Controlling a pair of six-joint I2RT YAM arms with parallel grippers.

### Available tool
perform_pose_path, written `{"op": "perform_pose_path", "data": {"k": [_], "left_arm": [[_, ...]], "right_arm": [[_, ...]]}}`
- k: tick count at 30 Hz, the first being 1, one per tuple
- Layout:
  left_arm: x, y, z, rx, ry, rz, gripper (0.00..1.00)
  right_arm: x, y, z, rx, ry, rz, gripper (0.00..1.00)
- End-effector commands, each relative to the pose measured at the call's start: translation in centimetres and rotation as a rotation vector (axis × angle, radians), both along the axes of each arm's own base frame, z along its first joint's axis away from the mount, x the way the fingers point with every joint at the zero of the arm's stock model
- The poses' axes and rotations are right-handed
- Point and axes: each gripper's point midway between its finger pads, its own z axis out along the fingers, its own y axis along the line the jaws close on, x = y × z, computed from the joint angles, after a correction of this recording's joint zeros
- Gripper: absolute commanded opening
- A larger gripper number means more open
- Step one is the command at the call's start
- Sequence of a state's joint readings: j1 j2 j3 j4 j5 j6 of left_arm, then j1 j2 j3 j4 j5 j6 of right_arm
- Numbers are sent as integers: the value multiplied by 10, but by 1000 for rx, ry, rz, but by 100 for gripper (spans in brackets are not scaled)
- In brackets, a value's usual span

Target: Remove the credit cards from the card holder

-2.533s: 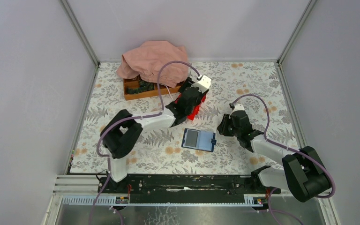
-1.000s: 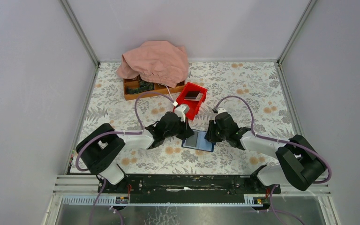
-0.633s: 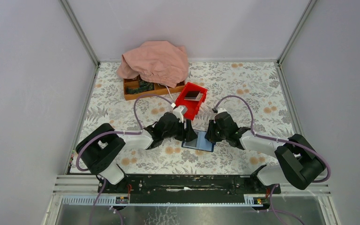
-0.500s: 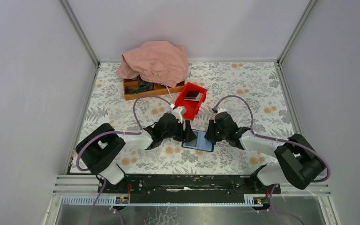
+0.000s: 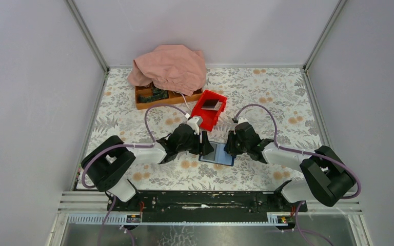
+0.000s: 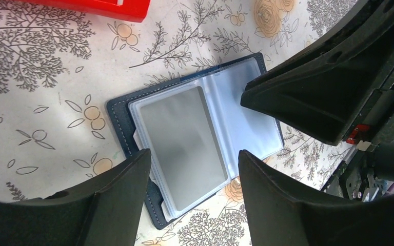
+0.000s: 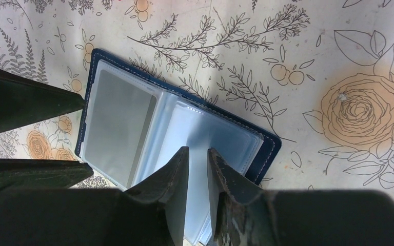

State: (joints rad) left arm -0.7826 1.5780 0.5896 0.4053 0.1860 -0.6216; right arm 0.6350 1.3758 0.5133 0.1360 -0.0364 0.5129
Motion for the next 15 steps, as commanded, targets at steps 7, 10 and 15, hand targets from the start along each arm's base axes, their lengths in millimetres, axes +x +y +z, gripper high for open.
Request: {"op": "perform_pose_path", "data": {"k": [7,10,15], "left_arm": [[9,12,9,13,-36,32,69],[6,7,5,-7,-18,13,69],[2,-1,1,-42,12,-12,68]], "right_arm": [[-4,-15,-16,-84,17,-15,27],[-5,-15,-17,-84,21,-14,27],[-4,-15,-17,-86,21,-14,27]]}}
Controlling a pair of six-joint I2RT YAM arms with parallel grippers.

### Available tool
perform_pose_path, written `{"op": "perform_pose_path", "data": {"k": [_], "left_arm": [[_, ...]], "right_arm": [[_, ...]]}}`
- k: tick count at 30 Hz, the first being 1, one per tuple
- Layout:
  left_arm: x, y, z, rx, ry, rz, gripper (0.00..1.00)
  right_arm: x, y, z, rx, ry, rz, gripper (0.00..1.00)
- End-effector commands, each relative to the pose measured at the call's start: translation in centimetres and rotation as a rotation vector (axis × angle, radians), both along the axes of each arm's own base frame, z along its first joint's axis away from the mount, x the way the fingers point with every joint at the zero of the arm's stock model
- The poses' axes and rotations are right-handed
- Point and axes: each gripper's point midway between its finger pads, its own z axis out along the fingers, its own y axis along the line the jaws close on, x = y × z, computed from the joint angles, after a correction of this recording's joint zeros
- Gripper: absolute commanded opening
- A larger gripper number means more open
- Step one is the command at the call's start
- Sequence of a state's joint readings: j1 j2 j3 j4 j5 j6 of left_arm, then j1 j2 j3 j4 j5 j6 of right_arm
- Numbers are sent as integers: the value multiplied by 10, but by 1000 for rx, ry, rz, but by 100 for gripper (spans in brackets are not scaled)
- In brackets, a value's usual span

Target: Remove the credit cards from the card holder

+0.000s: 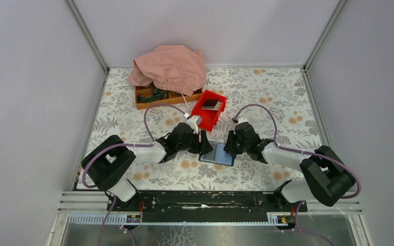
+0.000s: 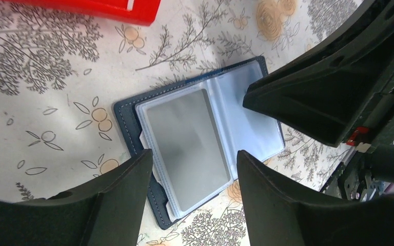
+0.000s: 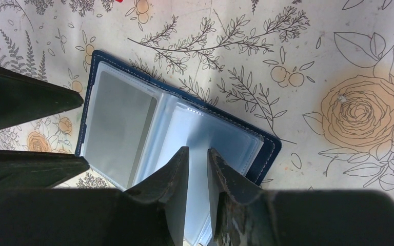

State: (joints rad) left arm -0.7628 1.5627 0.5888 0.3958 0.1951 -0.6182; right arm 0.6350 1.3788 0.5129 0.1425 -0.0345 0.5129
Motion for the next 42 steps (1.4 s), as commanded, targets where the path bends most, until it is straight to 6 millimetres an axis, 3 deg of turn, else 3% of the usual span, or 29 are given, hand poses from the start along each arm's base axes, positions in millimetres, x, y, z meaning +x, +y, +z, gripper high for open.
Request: {"op": "perform_pose_path", "data": {"k": [1,23,35,42], "left_arm": [[-2,-6,-3,-38,16,-24,67],[-11,-20,-6,-108,59,-80,64],[-13,-31,13,-177,61,-108,62],[-12,-33,13,-182,64,-113,62]], "right_arm": [[-5,-15,-17,-87,24,-13,27],[-6,-16,-21,-93,31,-12,27],[-5,-15,-21,-95,33,-11,27],[-3,-16,-17,-96,21,-19,27]]}}
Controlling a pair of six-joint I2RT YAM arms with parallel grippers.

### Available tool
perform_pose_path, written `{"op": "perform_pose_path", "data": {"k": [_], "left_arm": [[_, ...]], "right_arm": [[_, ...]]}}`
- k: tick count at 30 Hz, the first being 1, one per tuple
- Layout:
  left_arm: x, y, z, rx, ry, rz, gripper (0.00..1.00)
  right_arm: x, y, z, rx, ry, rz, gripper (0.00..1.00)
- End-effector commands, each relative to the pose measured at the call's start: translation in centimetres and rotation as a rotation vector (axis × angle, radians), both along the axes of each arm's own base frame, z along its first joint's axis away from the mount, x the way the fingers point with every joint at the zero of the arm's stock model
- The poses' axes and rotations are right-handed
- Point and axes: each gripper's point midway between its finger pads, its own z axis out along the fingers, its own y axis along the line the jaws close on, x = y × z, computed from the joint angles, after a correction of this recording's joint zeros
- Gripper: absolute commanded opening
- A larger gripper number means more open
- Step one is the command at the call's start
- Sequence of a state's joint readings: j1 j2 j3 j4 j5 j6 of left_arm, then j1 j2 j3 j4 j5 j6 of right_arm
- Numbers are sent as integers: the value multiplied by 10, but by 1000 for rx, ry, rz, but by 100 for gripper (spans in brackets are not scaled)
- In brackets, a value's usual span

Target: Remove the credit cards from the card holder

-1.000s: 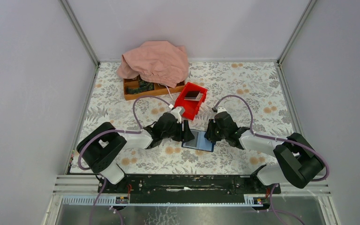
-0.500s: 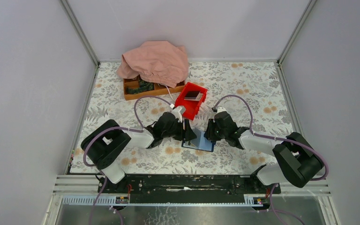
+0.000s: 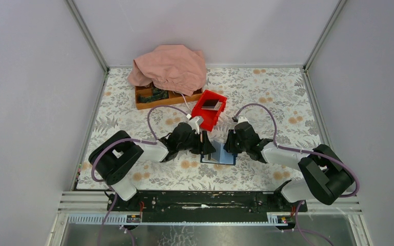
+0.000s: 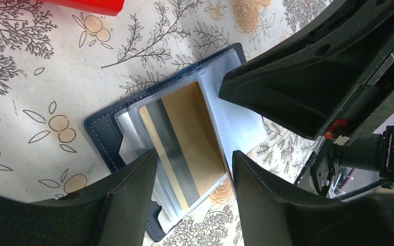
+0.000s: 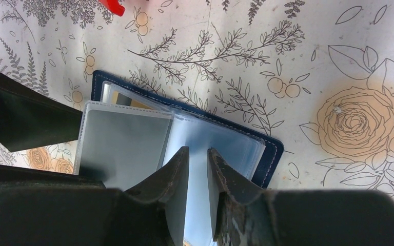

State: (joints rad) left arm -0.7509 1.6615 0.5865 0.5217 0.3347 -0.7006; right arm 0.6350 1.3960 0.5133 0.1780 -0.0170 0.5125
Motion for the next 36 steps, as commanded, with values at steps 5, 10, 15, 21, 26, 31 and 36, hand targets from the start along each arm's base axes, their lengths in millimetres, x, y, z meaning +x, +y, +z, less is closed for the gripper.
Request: {"op": "perform_pose_path", "data": {"k": [5,10,15,21,26,31,36], "left_arm": [[-3,-19,29,-119,-32,-61,64],[-6,-25,39,-178,-32,-76,77],[-9,-28,37,-205,-11,-84,80],[-10,-32,37,-238,5,-97,81],[-10,-32,34,-238,12,-93,81],[-8,-31,32,-236,8,-89,81],[-7,-31,28,-232,15,-87,81]], "right_arm": [[-11,-19,-17,-99,44,-12,27],[-12,-18,-19,-94,50,-7,27],[-13,-19,-19,-96,52,-8,27],[-12,-20,-20,-95,55,-14,27],[-8,-34,-9,-122,30,-67,27],[-3,-52,14,-128,-28,-132,29],[1,-64,40,-126,-97,-183,30]]}}
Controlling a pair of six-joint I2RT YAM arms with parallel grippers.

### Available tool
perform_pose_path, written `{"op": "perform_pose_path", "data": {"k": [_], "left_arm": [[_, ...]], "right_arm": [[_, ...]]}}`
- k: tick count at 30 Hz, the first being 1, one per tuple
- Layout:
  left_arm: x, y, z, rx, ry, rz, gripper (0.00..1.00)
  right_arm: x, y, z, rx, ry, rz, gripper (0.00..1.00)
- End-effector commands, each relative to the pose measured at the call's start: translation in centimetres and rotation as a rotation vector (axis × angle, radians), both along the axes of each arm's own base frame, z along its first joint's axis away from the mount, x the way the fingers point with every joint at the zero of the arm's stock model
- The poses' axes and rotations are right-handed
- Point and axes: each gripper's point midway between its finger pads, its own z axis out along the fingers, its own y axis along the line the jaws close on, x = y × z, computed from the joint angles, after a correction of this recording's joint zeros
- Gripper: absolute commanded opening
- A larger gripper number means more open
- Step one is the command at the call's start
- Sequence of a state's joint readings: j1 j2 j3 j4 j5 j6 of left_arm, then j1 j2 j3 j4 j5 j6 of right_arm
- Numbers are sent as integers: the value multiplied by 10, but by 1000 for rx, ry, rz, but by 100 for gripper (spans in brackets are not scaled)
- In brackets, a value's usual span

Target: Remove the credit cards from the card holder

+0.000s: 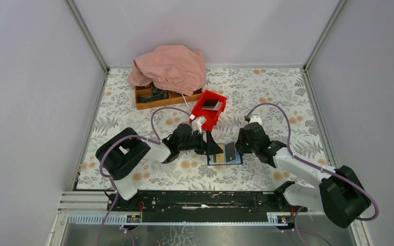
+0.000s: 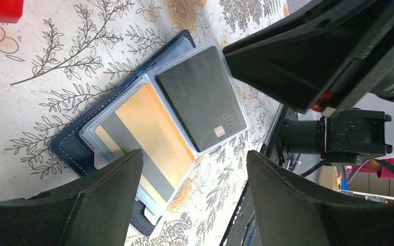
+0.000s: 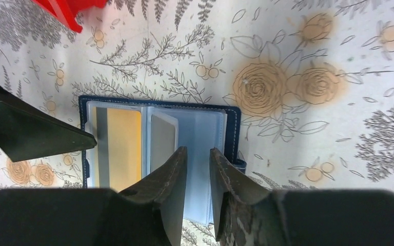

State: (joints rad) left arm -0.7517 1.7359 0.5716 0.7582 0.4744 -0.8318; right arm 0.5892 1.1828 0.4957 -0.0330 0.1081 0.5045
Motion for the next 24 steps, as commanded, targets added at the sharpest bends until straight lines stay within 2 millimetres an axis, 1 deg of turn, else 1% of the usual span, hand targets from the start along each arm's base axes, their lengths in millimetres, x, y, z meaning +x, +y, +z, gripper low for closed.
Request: {"op": "perform_pose_path", "data": {"k": [1,5,6,8,10,13,14,15,16,17,18,19,20,21,24], "left_arm": [[3,-6,6,-40,-31,-13,81],[3,-5,3,-39,-27,-13,81],[3,-5,3,-41,-28,-11,81],[3,-4,3,-43,-31,-10,80],[4,-3,6,-49,-36,-8,74],[4,-1,12,-59,-51,0,68],[3,0,15,-62,-56,-2,64],[2,1,16,-64,-63,-5,57],[1,2,18,-64,-69,-9,46],[-1,3,17,-61,-71,-12,34],[-2,4,16,-57,-68,-12,19],[-3,6,13,-51,-66,-6,12],[-4,8,11,-48,-63,-4,1],[-6,10,9,-43,-58,-2,0],[-8,14,0,-21,-50,5,0]], "right_arm": [[5,-18,22,-39,-68,-63,31],[9,-21,46,-22,-147,-62,31],[8,-17,51,0,-169,-41,31],[7,-8,56,51,-192,0,32],[4,4,57,102,-186,44,33],[-1,24,54,183,-164,117,34],[-3,30,51,209,-151,140,34],[-5,36,47,230,-132,158,34],[-7,42,44,249,-117,179,34],[-8,46,40,265,-105,189,34],[-8,48,37,278,-101,193,34],[-8,50,33,285,-91,193,33],[-8,50,30,285,-87,193,33],[-8,51,27,285,-81,190,32],[-7,52,23,286,-72,191,28]]}}
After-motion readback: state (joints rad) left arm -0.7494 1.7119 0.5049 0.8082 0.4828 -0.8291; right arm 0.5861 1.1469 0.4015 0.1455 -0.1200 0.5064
